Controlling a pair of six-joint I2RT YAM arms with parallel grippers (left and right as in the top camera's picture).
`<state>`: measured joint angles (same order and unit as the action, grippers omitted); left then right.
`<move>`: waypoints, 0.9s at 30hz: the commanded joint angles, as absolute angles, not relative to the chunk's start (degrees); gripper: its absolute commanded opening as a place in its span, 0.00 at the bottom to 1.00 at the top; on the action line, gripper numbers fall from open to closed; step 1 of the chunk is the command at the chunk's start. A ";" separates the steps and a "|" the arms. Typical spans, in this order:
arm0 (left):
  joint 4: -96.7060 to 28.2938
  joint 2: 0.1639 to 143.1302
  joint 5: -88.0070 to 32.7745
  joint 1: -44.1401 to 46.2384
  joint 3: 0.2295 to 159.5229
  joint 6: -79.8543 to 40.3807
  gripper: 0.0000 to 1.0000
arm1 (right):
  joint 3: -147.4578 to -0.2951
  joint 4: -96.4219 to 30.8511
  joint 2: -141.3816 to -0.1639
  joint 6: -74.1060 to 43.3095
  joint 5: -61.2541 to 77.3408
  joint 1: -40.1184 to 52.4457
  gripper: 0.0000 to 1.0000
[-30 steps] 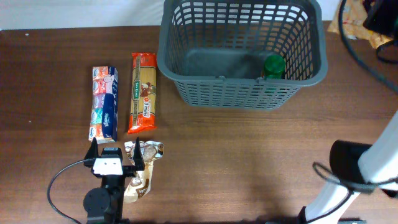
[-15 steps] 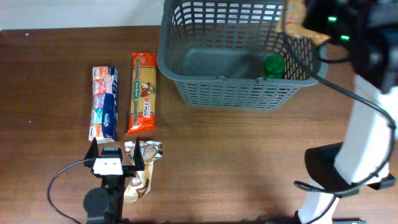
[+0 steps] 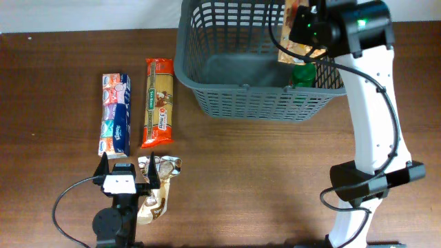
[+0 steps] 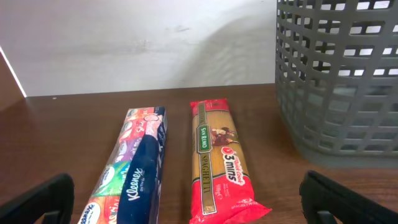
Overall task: Pack container
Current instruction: 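Carry the snack bag over the basket and lower it inside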
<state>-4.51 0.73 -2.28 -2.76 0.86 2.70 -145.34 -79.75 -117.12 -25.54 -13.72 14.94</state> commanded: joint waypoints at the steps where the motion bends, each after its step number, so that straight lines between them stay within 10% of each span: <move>1: -4.58 0.30 -1.87 -3.11 0.49 2.15 0.99 | -143.46 -77.10 -115.83 -26.00 -12.16 15.07 0.04; 27: -4.58 0.30 -1.89 -3.11 0.49 2.15 0.99 | -140.77 -79.70 -125.03 -22.68 -9.67 15.46 0.04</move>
<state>-4.51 0.73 -2.28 -2.76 0.84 2.70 -140.33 -80.49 -125.75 -23.11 -9.72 15.11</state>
